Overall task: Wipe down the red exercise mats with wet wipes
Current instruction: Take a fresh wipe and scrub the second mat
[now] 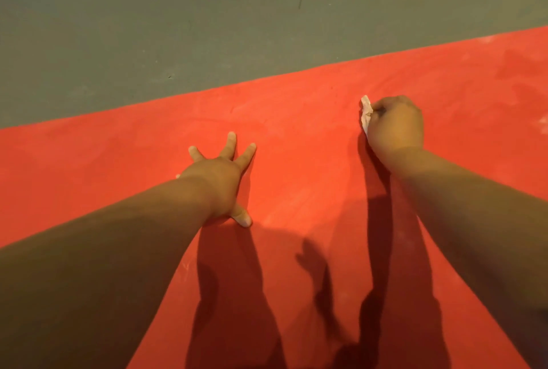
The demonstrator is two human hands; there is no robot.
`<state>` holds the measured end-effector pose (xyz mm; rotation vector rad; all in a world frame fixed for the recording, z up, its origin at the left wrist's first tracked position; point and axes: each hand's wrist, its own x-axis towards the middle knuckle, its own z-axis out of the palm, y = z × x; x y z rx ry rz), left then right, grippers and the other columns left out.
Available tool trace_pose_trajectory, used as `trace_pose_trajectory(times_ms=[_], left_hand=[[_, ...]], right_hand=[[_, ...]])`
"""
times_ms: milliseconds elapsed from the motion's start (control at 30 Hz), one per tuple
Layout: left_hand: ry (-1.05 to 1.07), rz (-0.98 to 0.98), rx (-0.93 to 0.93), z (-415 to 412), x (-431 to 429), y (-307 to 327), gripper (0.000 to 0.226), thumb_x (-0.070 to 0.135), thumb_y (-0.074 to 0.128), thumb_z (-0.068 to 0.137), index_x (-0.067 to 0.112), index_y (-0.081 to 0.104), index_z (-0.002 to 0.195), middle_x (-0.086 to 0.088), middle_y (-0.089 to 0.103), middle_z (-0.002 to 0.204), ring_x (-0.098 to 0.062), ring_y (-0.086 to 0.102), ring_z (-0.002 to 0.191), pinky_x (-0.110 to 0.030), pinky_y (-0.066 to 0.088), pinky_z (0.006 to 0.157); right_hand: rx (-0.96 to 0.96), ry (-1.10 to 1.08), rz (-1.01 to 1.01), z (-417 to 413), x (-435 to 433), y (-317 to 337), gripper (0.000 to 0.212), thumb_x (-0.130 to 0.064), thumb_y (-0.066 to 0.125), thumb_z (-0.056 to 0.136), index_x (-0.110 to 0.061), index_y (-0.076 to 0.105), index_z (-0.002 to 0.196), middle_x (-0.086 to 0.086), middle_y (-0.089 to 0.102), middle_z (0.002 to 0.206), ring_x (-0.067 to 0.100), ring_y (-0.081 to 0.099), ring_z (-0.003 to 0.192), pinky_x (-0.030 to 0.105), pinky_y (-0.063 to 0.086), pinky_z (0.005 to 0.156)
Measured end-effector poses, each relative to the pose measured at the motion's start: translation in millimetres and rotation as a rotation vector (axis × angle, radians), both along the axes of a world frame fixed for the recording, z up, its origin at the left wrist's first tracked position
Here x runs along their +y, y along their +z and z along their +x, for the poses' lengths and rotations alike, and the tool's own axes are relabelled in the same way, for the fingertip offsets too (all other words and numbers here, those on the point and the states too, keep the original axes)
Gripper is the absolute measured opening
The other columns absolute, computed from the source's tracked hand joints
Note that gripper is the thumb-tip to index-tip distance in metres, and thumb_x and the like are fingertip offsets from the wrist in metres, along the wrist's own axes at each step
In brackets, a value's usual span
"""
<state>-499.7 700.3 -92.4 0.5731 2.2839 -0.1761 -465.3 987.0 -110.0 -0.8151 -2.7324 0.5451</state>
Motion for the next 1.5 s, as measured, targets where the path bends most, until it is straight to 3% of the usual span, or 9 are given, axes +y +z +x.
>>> trace_pose_trajectory(times_ms=[167,300,433,533,833,1033,1133,1267,1500], left_hand=[[0.015,-0.007,0.000,-3,5,0,0.149,0.057,0.087,0.044,0.045,-0.025,0.142,0.005,-0.038,0.150,-0.064,-0.003,0.133,-0.070,0.025,0.104],[0.019,0.039,0.032,-4,-5,-4,0.144,0.068,0.082,0.041,0.052,-0.023,0.139,0.017,-0.034,0.150,-0.061,-0.008,0.135,-0.074,0.024,0.101],[-0.018,0.151,0.181,-1,-26,-20,0.109,0.100,0.032,0.044,0.065,-0.032,0.124,0.030,-0.036,0.142,-0.047,-0.018,0.140,-0.079,0.011,0.097],[0.016,0.213,0.449,13,-27,-40,0.081,0.093,0.002,0.064,0.061,-0.024,0.134,0.027,-0.027,0.148,-0.043,-0.017,0.142,-0.077,0.002,0.102],[-0.014,0.293,0.618,15,-26,-47,0.068,0.072,0.025,0.084,0.047,0.018,0.147,0.014,0.015,0.158,-0.047,0.007,0.143,-0.076,0.009,0.102],[-0.012,0.296,0.609,14,-25,-45,0.071,0.071,0.027,0.083,0.043,0.022,0.148,0.012,0.018,0.158,-0.046,0.009,0.143,-0.075,0.009,0.102],[0.020,0.264,0.599,14,-26,-44,0.080,0.070,0.027,0.083,0.028,0.022,0.151,0.008,0.015,0.159,-0.042,0.009,0.144,-0.074,0.010,0.104],[0.023,0.266,0.601,12,-25,-44,0.083,0.069,0.026,0.083,0.021,0.023,0.151,0.007,0.014,0.159,-0.041,0.009,0.145,-0.073,0.009,0.106],[0.014,0.259,0.599,10,-25,-46,0.081,0.067,0.026,0.084,0.022,0.023,0.151,0.008,0.014,0.159,-0.040,0.010,0.145,-0.071,0.009,0.106]], right_hand=[[0.036,0.221,-0.165,-19,-80,3,0.019,-0.015,0.061,0.085,0.000,0.073,0.088,0.024,0.069,0.092,0.036,0.063,0.088,0.032,0.035,0.078],[0.005,0.575,0.032,-22,-98,-5,0.020,-0.022,0.060,0.085,-0.008,0.071,0.093,0.012,0.064,0.100,0.032,0.053,0.099,0.036,0.036,0.086],[0.017,0.204,0.093,-25,-11,-9,0.023,-0.011,0.054,0.086,-0.002,0.071,0.098,0.021,0.058,0.100,0.038,0.054,0.095,0.041,0.039,0.083],[0.026,0.064,0.035,-33,-14,-12,0.024,-0.015,0.052,0.089,-0.003,0.070,0.101,0.022,0.062,0.103,0.037,0.057,0.096,0.037,0.037,0.085],[0.065,0.576,0.116,-45,-96,-15,0.021,-0.021,0.057,0.084,-0.017,0.069,0.101,0.005,0.067,0.099,0.029,0.054,0.096,0.038,0.041,0.083],[0.006,0.147,0.029,-60,-29,-7,0.017,-0.010,0.060,0.083,0.001,0.071,0.089,0.021,0.063,0.095,0.035,0.057,0.094,0.032,0.034,0.083],[0.097,0.454,-0.031,-58,-99,-2,0.013,-0.007,0.065,0.076,0.003,0.070,0.071,0.023,0.066,0.076,0.037,0.062,0.077,0.034,0.033,0.076],[0.032,0.780,-0.012,-53,-121,-13,0.020,-0.021,0.060,0.088,-0.008,0.072,0.097,0.013,0.065,0.096,0.033,0.056,0.096,0.038,0.041,0.086],[-0.042,0.120,0.089,-88,-25,-14,0.023,-0.007,0.050,0.086,0.000,0.065,0.101,0.022,0.059,0.109,0.036,0.052,0.105,0.037,0.035,0.092]])
